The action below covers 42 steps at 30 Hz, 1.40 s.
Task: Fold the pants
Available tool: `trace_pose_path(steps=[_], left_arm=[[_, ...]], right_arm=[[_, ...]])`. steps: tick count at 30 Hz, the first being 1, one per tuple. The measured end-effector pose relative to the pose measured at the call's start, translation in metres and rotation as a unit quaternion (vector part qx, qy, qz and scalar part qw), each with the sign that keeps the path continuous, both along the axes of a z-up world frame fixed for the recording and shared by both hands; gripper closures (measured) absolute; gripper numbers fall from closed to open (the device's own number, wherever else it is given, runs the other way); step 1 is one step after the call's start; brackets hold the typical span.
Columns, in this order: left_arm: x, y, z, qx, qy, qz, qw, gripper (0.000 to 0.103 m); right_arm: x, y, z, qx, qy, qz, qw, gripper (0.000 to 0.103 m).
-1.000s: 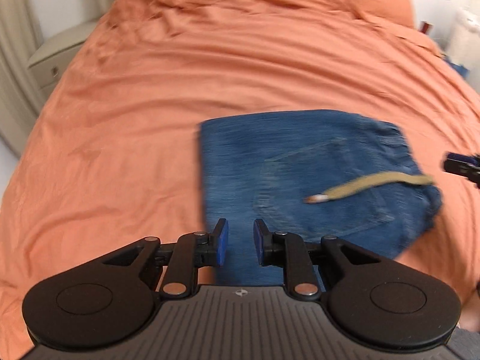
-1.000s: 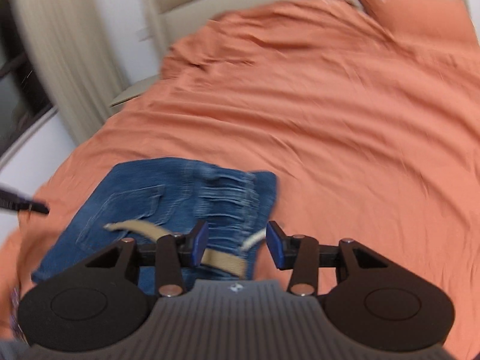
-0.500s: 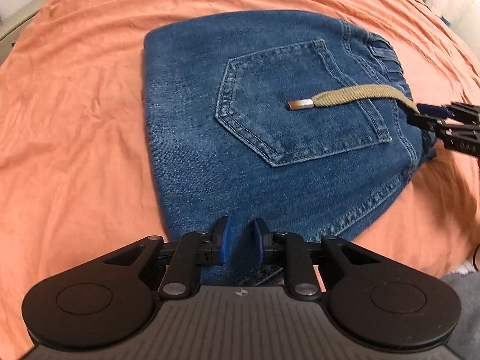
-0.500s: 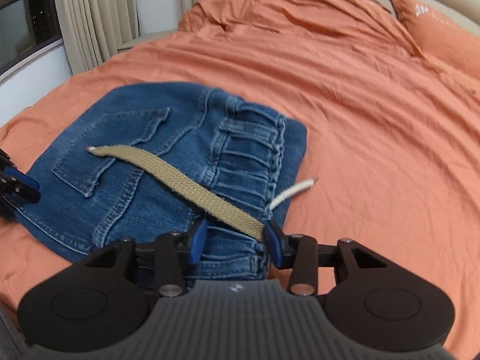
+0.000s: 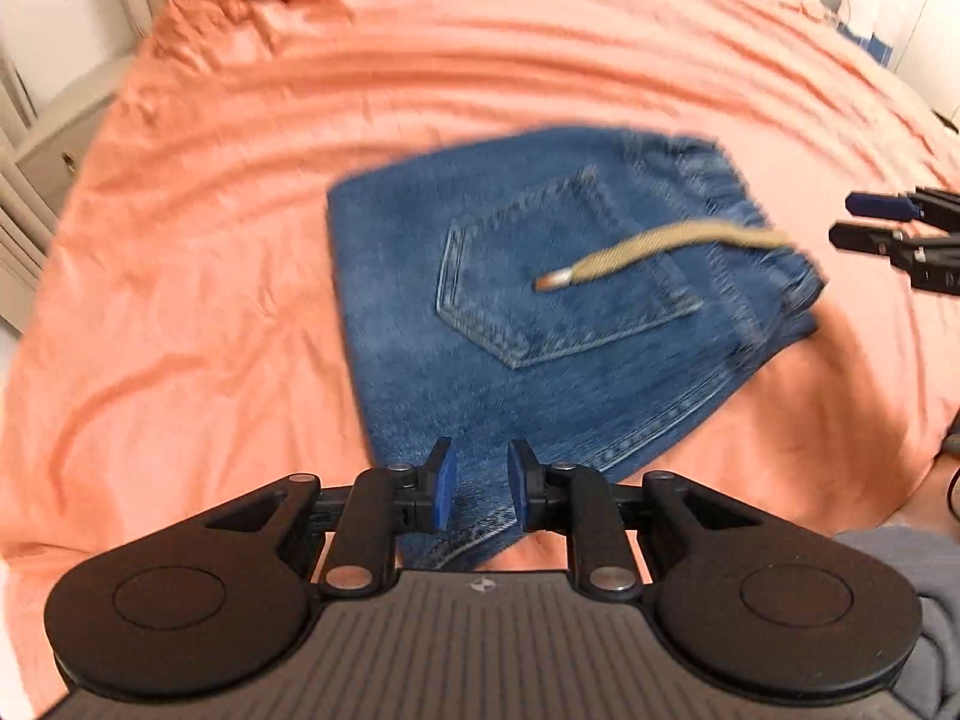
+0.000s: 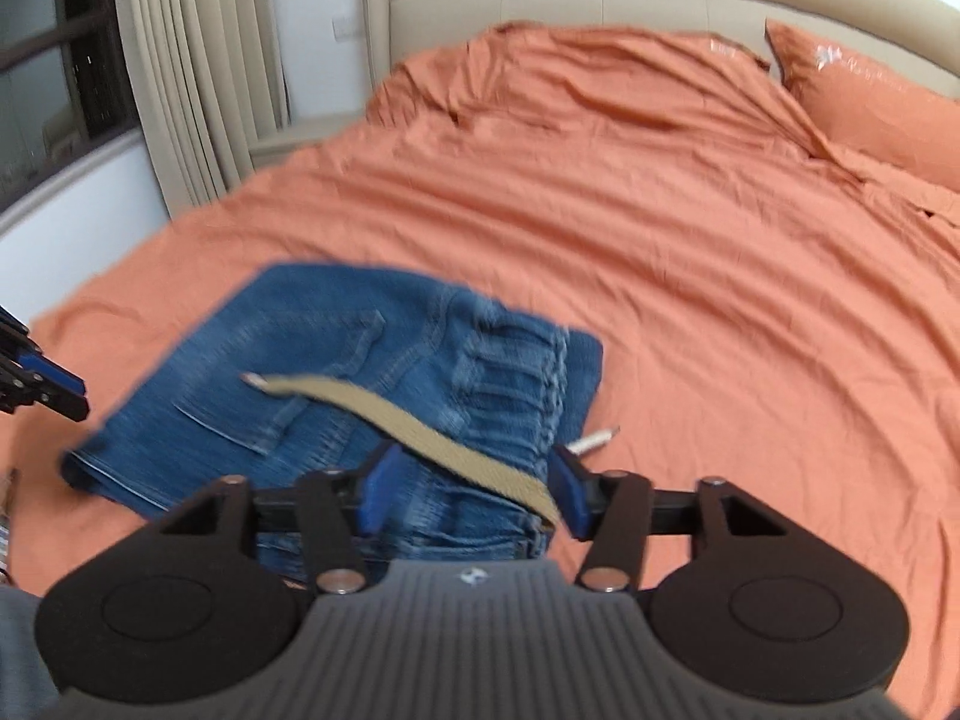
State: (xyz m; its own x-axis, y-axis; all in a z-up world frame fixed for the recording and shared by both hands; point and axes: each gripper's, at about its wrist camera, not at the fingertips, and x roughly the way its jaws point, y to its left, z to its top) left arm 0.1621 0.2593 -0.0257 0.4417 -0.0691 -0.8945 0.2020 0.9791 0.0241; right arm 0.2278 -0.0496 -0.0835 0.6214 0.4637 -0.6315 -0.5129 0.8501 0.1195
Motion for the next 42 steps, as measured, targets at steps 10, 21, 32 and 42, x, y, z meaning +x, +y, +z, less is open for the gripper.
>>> trace_pose_path(steps=[10,21,32,42], left_arm=[[-0.073,-0.028,0.114,-0.008,-0.112,0.038,0.993,0.077],[-0.155,-0.087,0.109,0.05,-0.249,0.136,0.9576,0.054],[-0.164,-0.108,0.038,0.007,-0.24,0.196,0.9506,0.024],[-0.15,-0.111,-0.014,0.013,-0.209,0.221,0.9525,0.024]], right_arm=[[-0.083,-0.019,0.071,0.057,-0.057,0.008,0.997,0.022],[-0.162,-0.03,0.085,0.069,-0.102,-0.022,0.992,0.021],[-0.189,-0.009,0.041,0.023,-0.071,-0.022,0.997,0.021],[-0.17,0.018,-0.006,0.004,-0.039,-0.099,0.994,0.021]])
